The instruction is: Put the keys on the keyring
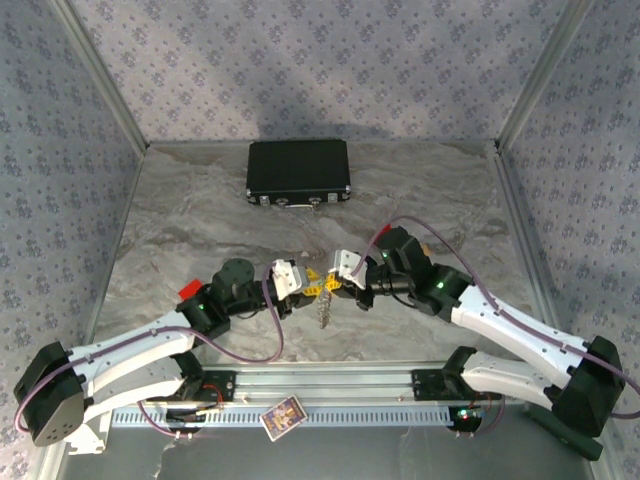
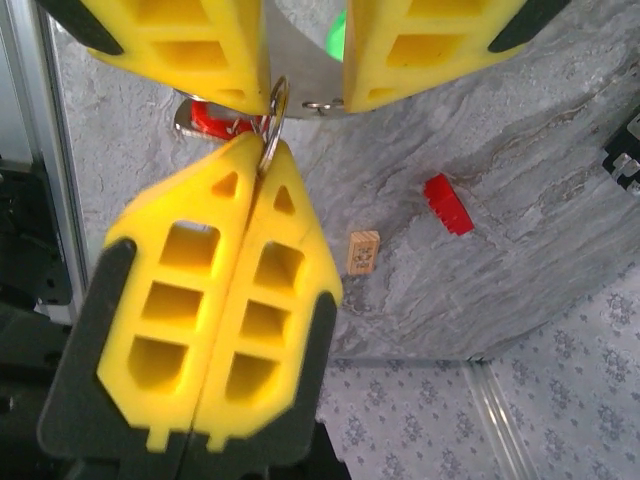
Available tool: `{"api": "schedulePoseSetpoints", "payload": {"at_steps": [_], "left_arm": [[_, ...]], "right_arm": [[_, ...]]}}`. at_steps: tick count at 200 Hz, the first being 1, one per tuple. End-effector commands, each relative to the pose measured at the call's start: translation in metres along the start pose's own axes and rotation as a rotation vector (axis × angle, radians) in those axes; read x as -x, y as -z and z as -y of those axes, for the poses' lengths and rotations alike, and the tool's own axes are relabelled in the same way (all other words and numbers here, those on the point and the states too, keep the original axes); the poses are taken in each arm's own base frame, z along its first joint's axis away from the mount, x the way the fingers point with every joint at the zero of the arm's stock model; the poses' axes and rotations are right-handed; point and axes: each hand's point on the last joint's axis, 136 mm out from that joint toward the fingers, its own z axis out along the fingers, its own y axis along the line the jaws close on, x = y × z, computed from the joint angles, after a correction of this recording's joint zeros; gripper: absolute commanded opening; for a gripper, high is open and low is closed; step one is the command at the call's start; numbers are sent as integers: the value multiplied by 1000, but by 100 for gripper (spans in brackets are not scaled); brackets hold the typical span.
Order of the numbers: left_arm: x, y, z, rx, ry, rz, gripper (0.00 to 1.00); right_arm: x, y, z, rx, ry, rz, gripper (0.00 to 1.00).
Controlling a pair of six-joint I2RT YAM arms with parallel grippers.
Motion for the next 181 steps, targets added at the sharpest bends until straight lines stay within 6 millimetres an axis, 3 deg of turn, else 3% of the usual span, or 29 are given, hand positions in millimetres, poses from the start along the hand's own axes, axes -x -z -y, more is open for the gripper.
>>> {"api": "schedulePoseSetpoints", "payload": {"at_steps": [1,45,88,128,154,181], "left_arm": [[22,3,-3,12,-38,23,25],[35,1,3,-38,-45,42,24],[34,-1,5,-55,-47,34,20],[30,-3,8,-69,-51,29,0],[26,-2,9,-71,-48,40,0],[22,-5,8,-55,-21,88,0]], "right_arm": [[1,7,-4,22,78,-77,0],[7,9,-2,24,124,-115,0],[15,5,-2,41,142,-115,0],[16,4,-1,37,116,-85,0],[5,9,7,1,27,-35,29],[-8,12,19,-31,-106,66,33]]}}
